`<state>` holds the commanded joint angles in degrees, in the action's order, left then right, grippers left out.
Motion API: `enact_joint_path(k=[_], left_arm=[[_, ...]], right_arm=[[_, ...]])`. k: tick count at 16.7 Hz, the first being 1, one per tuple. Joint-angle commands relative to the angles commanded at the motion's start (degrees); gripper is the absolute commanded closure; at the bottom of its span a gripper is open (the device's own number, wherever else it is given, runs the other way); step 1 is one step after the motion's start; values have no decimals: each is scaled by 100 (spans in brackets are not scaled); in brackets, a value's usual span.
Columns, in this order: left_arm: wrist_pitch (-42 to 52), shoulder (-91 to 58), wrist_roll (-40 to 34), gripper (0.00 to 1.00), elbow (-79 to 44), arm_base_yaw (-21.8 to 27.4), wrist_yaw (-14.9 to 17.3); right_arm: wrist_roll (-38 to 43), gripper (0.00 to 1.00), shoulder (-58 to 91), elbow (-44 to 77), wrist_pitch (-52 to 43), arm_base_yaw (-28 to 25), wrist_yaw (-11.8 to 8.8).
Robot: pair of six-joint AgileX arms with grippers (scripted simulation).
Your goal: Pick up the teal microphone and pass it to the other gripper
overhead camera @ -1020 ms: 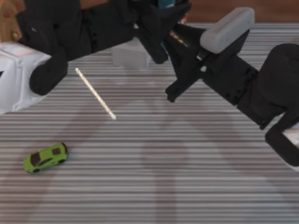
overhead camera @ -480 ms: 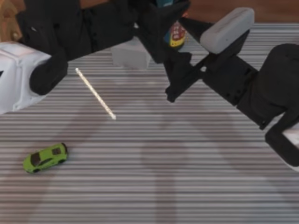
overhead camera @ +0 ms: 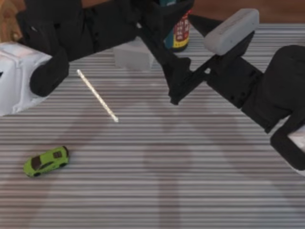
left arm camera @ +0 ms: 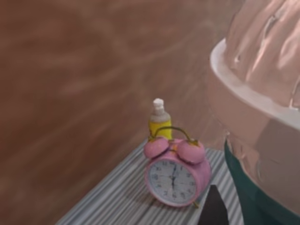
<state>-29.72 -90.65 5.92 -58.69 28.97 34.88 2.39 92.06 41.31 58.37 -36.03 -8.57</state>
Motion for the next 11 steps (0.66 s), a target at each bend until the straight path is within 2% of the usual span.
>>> enact_joint_path(k=[3,9,11], left_arm=[[11,60,23,100,7,-67,47],[60,404,50,100,336,-806,677],[67,460,53,100,388,-924,778]], right_arm=[[-19,0,-64,-116,-7,34,-3],[10,0,-1254,-1387,60,196,-212],[16,0,-1406,-1541,91,213,-252]])
